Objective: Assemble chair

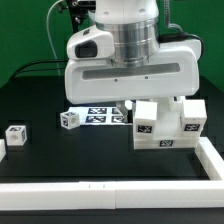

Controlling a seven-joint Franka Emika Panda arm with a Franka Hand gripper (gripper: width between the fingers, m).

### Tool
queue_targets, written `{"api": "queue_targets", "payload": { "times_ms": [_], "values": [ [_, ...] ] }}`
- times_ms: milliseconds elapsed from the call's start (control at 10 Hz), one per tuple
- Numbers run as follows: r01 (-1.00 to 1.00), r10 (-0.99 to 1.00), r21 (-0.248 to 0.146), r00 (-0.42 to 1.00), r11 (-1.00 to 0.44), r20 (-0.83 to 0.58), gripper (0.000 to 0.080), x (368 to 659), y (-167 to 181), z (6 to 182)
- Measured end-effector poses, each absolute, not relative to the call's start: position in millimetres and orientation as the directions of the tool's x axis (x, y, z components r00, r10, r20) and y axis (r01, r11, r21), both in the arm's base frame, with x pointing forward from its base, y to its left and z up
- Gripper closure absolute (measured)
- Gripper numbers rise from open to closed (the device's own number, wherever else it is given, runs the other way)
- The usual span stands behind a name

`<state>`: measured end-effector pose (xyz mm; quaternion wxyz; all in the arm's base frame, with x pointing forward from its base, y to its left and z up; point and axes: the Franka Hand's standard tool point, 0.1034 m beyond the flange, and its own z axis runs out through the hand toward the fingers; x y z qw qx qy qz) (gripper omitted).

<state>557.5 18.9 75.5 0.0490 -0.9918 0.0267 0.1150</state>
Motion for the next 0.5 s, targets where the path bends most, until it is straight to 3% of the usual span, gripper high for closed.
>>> {"api": "queue_targets", "payload": {
  "times_ms": [200,300,500],
  "values": [
    [-0.057,-0.006,-0.109,0.909,-0.992,-0.417,0.0769,562,20,85.5],
    [-0.048,0.008,-0.112,0.892,-0.993,-0.451,0.0769,580,19,89.9],
    [-0.060,0.013,-0.105,0.810,-0.993,-0.586,0.0769,590,20,83.3]
  ]
}}
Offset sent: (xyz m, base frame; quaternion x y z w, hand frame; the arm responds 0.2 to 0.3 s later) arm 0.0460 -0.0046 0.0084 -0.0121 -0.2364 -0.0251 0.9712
